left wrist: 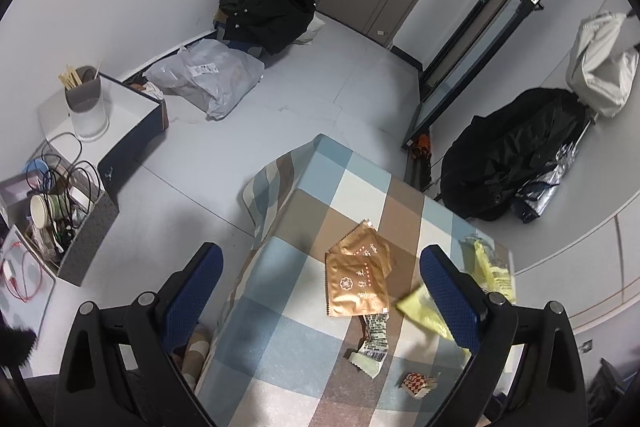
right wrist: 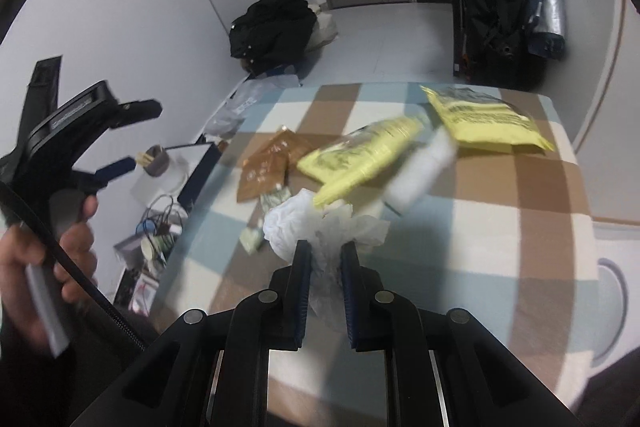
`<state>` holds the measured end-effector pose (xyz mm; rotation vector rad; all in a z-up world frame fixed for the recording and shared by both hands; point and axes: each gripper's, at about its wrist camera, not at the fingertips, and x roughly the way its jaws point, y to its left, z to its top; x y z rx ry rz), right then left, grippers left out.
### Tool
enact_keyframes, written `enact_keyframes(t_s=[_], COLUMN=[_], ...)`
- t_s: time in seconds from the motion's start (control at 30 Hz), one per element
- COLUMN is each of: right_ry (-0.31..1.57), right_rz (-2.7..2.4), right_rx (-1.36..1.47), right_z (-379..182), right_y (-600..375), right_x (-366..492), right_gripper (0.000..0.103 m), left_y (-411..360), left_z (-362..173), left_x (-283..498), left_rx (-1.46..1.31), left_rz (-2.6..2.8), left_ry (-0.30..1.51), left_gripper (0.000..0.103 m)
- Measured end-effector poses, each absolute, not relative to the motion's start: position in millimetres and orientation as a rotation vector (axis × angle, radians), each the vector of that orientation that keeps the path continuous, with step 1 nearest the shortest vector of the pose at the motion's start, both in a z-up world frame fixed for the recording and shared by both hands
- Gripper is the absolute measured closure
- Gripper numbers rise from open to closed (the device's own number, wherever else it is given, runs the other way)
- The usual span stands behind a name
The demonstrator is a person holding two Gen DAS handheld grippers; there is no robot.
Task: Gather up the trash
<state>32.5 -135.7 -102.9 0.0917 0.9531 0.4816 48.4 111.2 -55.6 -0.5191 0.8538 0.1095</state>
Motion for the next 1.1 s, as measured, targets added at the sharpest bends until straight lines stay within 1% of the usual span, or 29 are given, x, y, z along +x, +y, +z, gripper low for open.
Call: enact_keyframes(t_s=[0.2, 0.43, 0.63, 0.83, 0.93, 1.0, 1.03, 1.07, 1.1], right_ry=[1.015, 1.107, 1.125, 1.129, 1.102, 1.097, 1.101, 1.11, 1.119], right_rz=[0.446, 0.447, 0.474, 0.484, 0.499, 0.527, 0.535, 0.538, 0.533], right_rx=[0.008, -0.235, -0.382, -0.575, -0.63, -0.614, -0.586, -0.547, -0.505], right_z=[-110, -128, -132, -145, -152, -157, -159, -161, -162], right_y=[-166, -179, -187, -180, -170, -165, -165, -167, -169], right_x=[24, 22, 17, 12, 7, 5, 5, 6, 6], right_gripper=[0.089, 0.089, 0.089, 0.088, 0.085, 0.082, 0.077, 0.068, 0.063], left_y=[98, 73, 43, 37, 39, 40, 44, 48, 54], left_z=[-56, -51, -55, -61, -61, -60, -58, -58, -57], left_x=[47, 45, 44, 46, 46, 48, 50, 50, 51], left_rx=[-0.488, -0.404, -0.313, -0.314, -0.329, -0.313, -0.303, -0.304, -0.321], left_rz=[0.088, -0.028, -0.164, -0.183, -0.187, -0.2, -0.194, -0.185, -0.169], left_ry=[0.87, 0.897, 0.953, 0.993, 0.996, 1.005, 0.998, 0.989, 0.979], left_gripper=[0.006, 0.006, 0.006, 0.006, 0.006, 0.006, 0.006, 0.006, 0.006])
